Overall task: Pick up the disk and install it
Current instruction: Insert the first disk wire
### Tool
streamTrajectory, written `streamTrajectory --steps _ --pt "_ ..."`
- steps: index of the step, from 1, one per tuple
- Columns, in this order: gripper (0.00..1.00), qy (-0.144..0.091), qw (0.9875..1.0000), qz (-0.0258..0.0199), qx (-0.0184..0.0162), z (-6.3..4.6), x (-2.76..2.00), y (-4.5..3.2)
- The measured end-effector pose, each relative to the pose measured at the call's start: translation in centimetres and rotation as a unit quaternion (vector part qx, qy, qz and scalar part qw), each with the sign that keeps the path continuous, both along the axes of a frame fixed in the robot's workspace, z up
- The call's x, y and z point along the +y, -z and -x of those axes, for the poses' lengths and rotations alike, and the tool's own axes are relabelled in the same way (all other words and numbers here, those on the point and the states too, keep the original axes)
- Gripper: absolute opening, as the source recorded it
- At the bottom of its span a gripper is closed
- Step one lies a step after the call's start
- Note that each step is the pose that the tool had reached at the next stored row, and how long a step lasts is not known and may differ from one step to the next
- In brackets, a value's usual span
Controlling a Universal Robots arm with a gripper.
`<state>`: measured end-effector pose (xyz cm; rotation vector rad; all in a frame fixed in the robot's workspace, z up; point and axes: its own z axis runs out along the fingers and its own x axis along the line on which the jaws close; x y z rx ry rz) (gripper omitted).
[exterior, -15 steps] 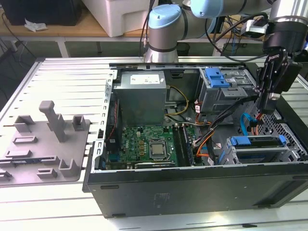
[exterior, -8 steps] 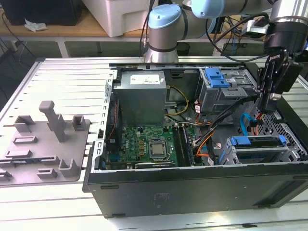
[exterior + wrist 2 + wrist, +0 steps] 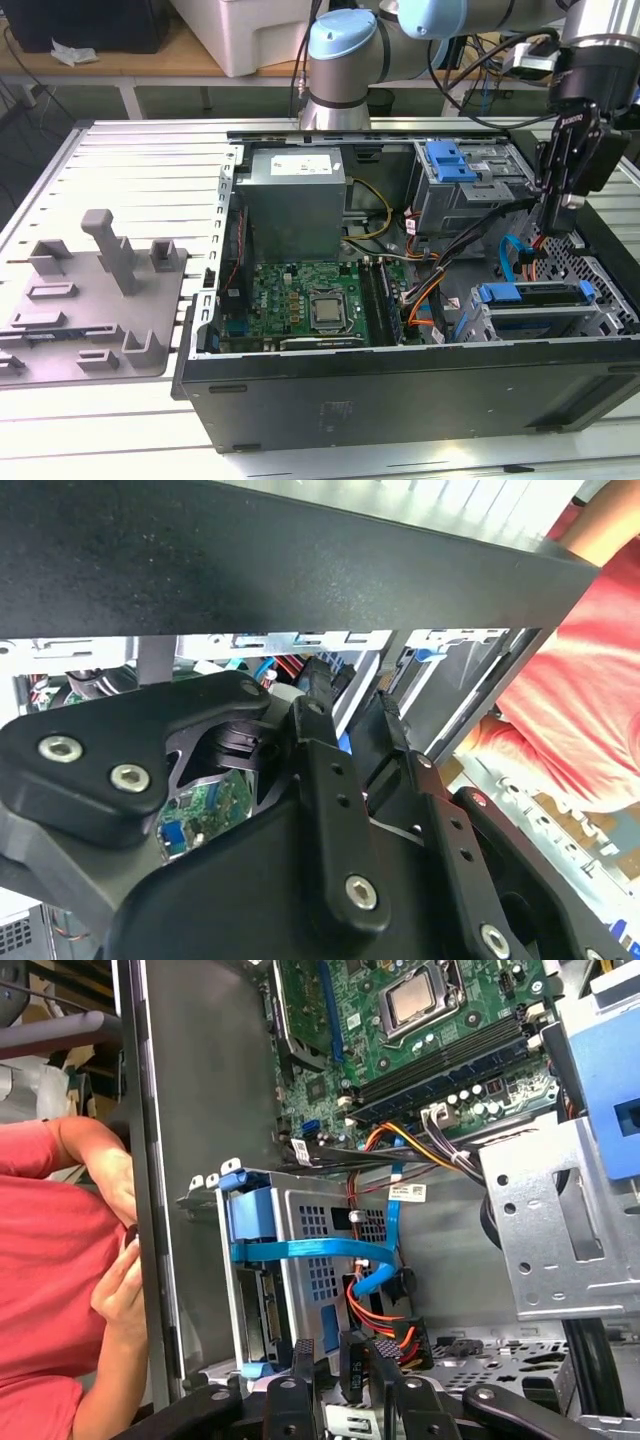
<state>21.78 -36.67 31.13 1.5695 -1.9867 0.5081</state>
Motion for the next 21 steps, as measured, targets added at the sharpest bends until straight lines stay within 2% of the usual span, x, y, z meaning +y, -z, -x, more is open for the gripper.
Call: streamTrajectory --steps 3,6,7,8,11,12,13,15,17,18,21 --pt "0.35 0.001 1.0000 0.0003 -0.0027 0.3 0.00 0.00" --pt "0.35 0.001 1.0000 0.0008 -0.0036 0.3 0.00 0.00" --pt "0.20 0.001 1.0000 0.0038 -0.0042 0.3 0.00 0.00" --pt "0.16 0.001 1.0000 0.0053 -0.0041 0.3 0.00 0.00" --pt "0.16 0.001 1.0000 0.0054 -0.0042 0.4 0.00 0.00" --pt "0.16 0.001 0.9999 0.0053 -0.0121 1.2 0.00 -0.71" --pt "0.16 0.001 0.9998 0.0052 -0.0203 1.6 -0.36 -1.01" --pt "0.16 0.001 0.9996 0.0016 -0.0266 1.9 -0.63 -1.04" --pt "0.16 0.001 0.9995 -0.0026 -0.0303 1.9 -0.74 -1.05" --pt "0.16 0.001 0.9994 -0.0070 -0.0333 2.0 -0.82 -1.06" --pt "0.16 0.001 0.9992 -0.0137 -0.0388 2.1 -0.96 -1.07"
